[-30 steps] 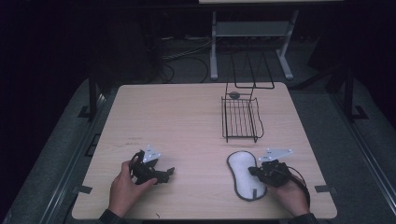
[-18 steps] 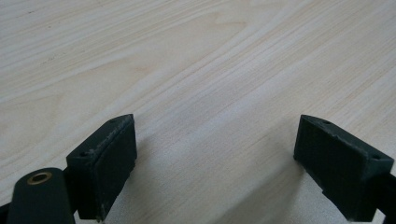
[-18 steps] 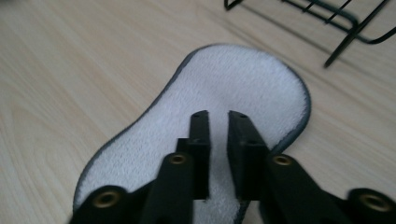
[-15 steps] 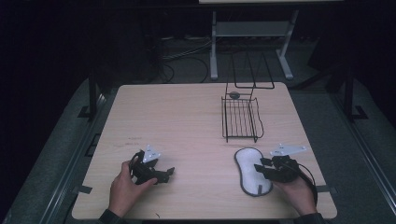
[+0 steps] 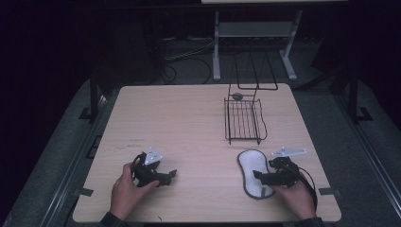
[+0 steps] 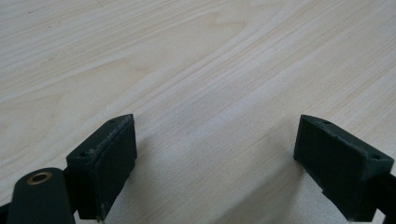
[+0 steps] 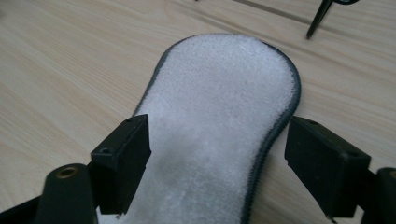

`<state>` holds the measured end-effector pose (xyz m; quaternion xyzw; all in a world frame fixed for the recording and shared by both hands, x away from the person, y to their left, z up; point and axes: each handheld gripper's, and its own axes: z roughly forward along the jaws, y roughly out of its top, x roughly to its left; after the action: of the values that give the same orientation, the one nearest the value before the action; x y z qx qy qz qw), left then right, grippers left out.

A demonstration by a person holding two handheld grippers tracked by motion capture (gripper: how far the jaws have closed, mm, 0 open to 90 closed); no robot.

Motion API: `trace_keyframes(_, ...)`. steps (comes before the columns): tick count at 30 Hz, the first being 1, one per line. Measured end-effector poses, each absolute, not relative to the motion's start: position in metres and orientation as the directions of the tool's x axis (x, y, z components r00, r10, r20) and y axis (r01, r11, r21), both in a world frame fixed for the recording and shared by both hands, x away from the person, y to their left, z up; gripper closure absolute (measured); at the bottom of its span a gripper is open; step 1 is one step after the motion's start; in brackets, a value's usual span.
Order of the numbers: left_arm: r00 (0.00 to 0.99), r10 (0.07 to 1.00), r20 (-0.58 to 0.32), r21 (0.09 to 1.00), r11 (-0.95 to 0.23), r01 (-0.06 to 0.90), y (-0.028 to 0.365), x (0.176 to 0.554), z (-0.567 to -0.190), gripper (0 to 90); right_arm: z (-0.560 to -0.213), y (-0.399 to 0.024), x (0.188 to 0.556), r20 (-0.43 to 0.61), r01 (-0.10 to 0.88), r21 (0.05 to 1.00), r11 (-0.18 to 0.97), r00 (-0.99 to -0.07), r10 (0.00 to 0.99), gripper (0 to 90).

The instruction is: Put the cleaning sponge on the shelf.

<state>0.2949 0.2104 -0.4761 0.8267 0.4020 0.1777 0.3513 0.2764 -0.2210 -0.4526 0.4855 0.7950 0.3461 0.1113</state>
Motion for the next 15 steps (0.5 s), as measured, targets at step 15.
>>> trace_keyframes(15,0.614,0.789,0.012,0.723,-0.431,0.54,0.21,0.295,-0.476,12.4,-0.462,-0.203,0.285,0.147,0.699,0.635,0.328,-0.526,0.838,13.5)
